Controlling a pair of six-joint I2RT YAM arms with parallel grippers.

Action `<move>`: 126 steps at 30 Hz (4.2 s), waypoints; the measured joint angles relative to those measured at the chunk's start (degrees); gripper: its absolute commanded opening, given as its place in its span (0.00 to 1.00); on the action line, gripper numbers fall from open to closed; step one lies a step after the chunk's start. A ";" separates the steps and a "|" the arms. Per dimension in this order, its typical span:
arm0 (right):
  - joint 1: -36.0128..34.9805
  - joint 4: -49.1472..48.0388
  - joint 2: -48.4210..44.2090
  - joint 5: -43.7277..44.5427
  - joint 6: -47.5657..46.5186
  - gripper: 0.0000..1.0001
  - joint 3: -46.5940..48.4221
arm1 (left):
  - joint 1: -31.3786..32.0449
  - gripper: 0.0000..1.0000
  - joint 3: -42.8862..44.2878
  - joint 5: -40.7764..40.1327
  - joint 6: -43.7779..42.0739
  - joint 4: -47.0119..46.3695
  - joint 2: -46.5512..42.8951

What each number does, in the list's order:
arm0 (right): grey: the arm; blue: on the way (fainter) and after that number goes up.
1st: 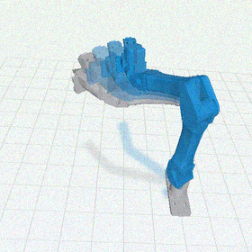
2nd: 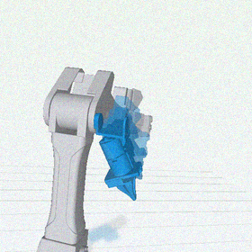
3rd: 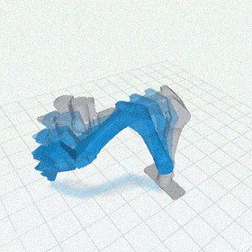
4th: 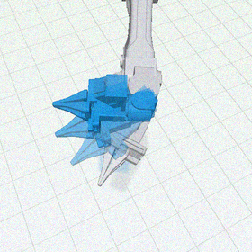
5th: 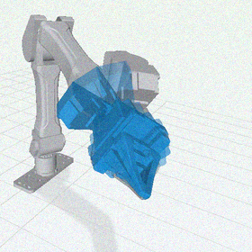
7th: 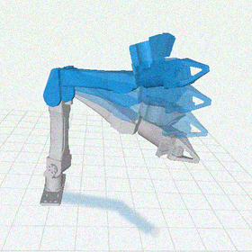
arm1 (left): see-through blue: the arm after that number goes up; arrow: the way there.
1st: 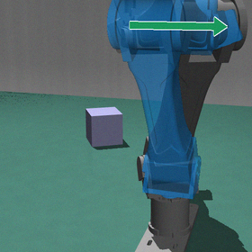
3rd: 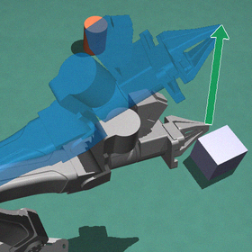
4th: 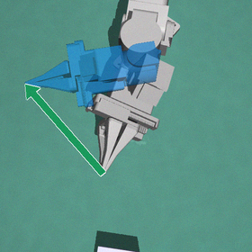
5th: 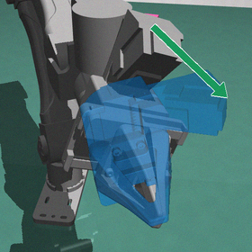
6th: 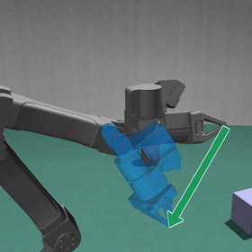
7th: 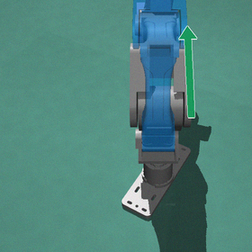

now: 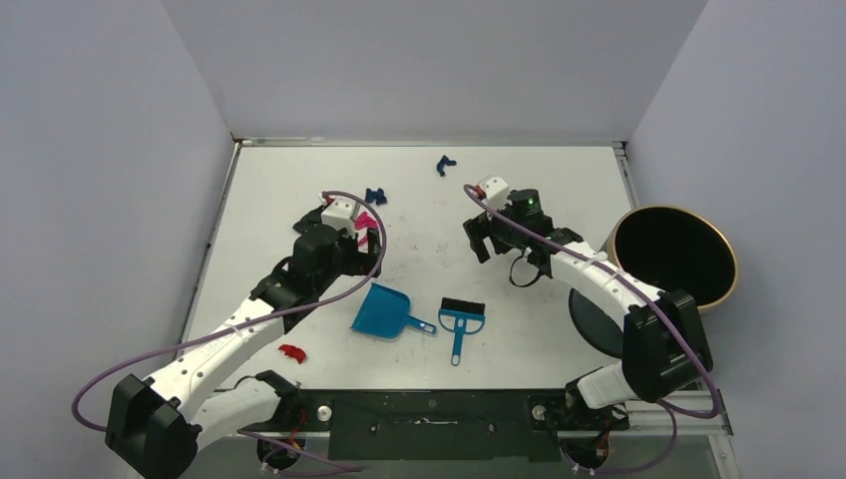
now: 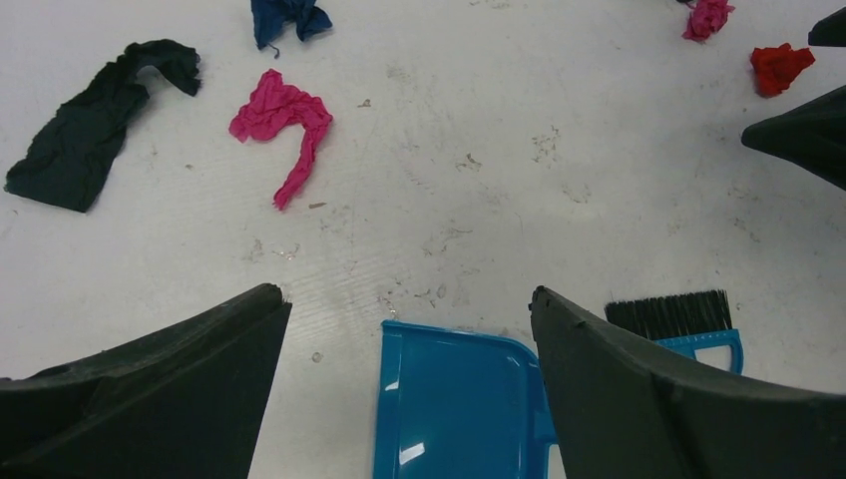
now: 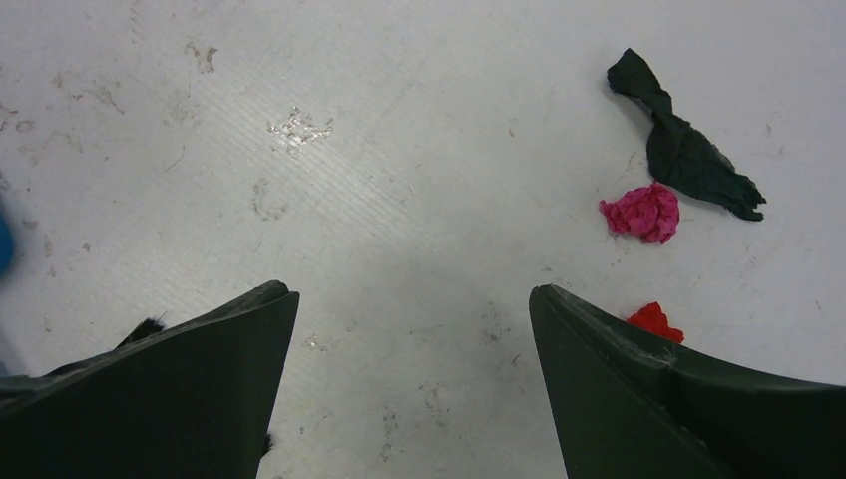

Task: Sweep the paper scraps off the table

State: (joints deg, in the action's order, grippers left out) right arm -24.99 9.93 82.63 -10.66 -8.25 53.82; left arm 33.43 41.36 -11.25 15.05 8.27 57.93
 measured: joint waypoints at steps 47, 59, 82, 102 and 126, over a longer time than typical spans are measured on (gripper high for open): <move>7.76 1.22 -9.73 -17.29 -7.39 0.90 -4.20 | 14.12 0.96 4.07 -4.13 5.29 4.17 3.87; 8.96 0.61 -11.13 -17.00 -5.88 0.90 -4.20 | 21.77 0.74 4.09 -17.14 0.35 -3.13 6.12; 13.07 -1.14 -13.51 -17.99 -2.45 0.90 -5.11 | 24.41 0.37 14.08 -7.34 12.79 1.05 35.15; 13.33 -1.11 -13.40 -18.97 -3.26 0.90 -5.11 | 25.14 0.26 15.69 -2.54 17.42 4.13 41.18; 14.10 -1.07 -12.50 -19.41 -3.93 0.90 -5.40 | 26.34 0.00 20.39 -1.22 15.69 5.29 45.75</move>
State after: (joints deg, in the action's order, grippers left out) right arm -10.90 8.86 70.13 -30.06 -12.19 48.42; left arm 59.77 61.76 -12.47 30.74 13.56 103.68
